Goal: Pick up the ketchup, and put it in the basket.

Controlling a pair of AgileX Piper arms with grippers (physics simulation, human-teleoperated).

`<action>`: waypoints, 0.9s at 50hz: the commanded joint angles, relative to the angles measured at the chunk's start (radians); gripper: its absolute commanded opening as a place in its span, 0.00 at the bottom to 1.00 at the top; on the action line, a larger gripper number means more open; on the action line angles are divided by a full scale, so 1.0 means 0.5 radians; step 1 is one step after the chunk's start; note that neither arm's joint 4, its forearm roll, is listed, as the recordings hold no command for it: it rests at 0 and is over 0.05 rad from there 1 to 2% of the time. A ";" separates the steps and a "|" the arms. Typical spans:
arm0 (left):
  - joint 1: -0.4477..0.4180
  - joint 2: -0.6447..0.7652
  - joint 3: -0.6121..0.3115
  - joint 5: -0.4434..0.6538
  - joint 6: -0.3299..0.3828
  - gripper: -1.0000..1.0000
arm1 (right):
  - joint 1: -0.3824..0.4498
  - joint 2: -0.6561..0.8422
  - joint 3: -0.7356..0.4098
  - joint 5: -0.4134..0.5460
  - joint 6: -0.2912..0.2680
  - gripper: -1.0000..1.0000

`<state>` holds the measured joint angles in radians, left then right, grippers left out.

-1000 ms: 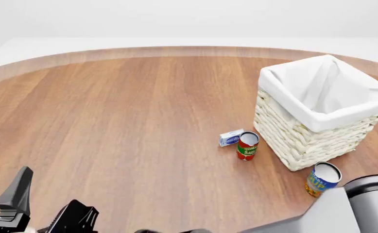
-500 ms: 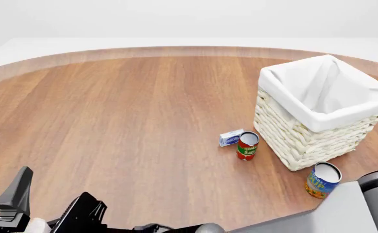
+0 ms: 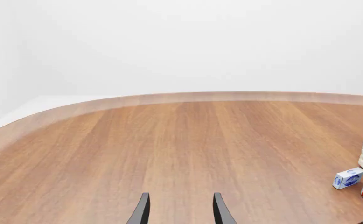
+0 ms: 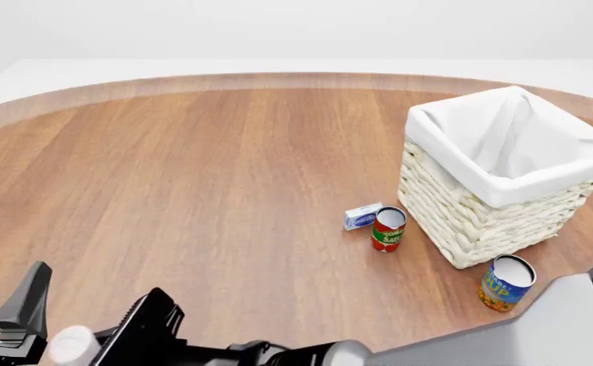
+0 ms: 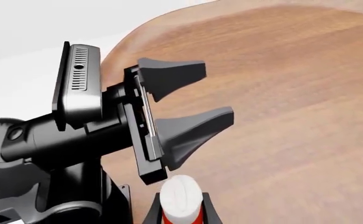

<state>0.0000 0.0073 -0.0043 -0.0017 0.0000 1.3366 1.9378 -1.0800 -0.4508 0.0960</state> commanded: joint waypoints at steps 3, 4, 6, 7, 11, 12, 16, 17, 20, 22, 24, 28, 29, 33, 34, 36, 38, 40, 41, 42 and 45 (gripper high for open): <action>0.000 0.000 0.000 0.000 0.000 1.00 | -0.030 -0.039 0.039 -0.031 0.046 0.00; 0.000 0.000 0.000 0.000 0.000 1.00 | -0.035 -0.041 0.044 -0.035 0.047 0.00; 0.000 0.000 0.000 0.000 0.000 1.00 | -0.037 -0.047 0.050 -0.038 0.048 0.00; 0.000 0.000 0.000 0.000 0.000 1.00 | -0.038 -0.049 0.052 -0.038 0.049 0.00; 0.000 0.000 0.000 0.000 0.000 1.00 | -0.046 -0.063 0.061 -0.038 0.047 0.00; 0.000 0.000 0.000 0.000 0.000 1.00 | -0.049 -0.068 0.063 -0.038 0.047 0.00; 0.000 0.000 0.000 0.000 0.000 1.00 | -0.063 -0.085 0.075 -0.042 0.047 0.00; 0.000 0.000 0.000 0.000 0.000 1.00 | -0.068 -0.087 0.076 -0.040 0.048 0.00; 0.000 0.000 0.000 0.000 0.000 1.00 | -0.079 -0.102 0.082 -0.038 0.042 0.00; 0.000 0.000 0.000 0.000 0.000 1.00 | -0.082 -0.106 0.083 -0.036 0.040 0.00; 0.000 0.000 0.000 0.000 0.000 1.00 | -0.090 -0.121 0.090 -0.036 0.031 0.00; 0.000 0.000 0.000 0.000 0.000 1.00 | -0.103 -0.142 0.099 -0.033 0.032 0.00; 0.000 0.000 0.000 0.000 0.000 1.00 | -0.113 -0.160 0.105 -0.030 0.032 0.00; 0.000 0.000 0.000 0.000 0.000 1.00 | -0.136 -0.194 0.116 -0.025 0.033 0.00; 0.000 0.000 0.000 0.000 0.000 1.00 | -0.139 -0.198 0.117 -0.024 0.032 0.00; 0.000 0.000 0.000 0.000 0.000 1.00 | -0.150 -0.214 0.120 -0.019 0.032 0.00; 0.000 0.000 0.000 0.000 0.000 1.00 | -0.165 -0.226 0.125 -0.018 0.027 0.00; 0.000 0.000 0.000 0.000 0.000 1.00 | -0.181 -0.245 0.131 -0.018 0.032 0.00; 0.000 0.000 0.000 0.000 0.000 1.00 | -0.186 -0.252 0.135 -0.019 0.031 0.00; 0.000 0.000 0.000 0.000 0.000 1.00 | -0.195 -0.265 0.139 -0.019 0.038 0.00; 0.000 0.000 0.000 0.000 0.000 1.00 | -0.214 -0.293 0.152 -0.025 0.033 0.00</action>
<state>0.0000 0.0073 -0.0043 -0.0017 0.0000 1.2580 1.8340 -1.0146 -0.4613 0.0977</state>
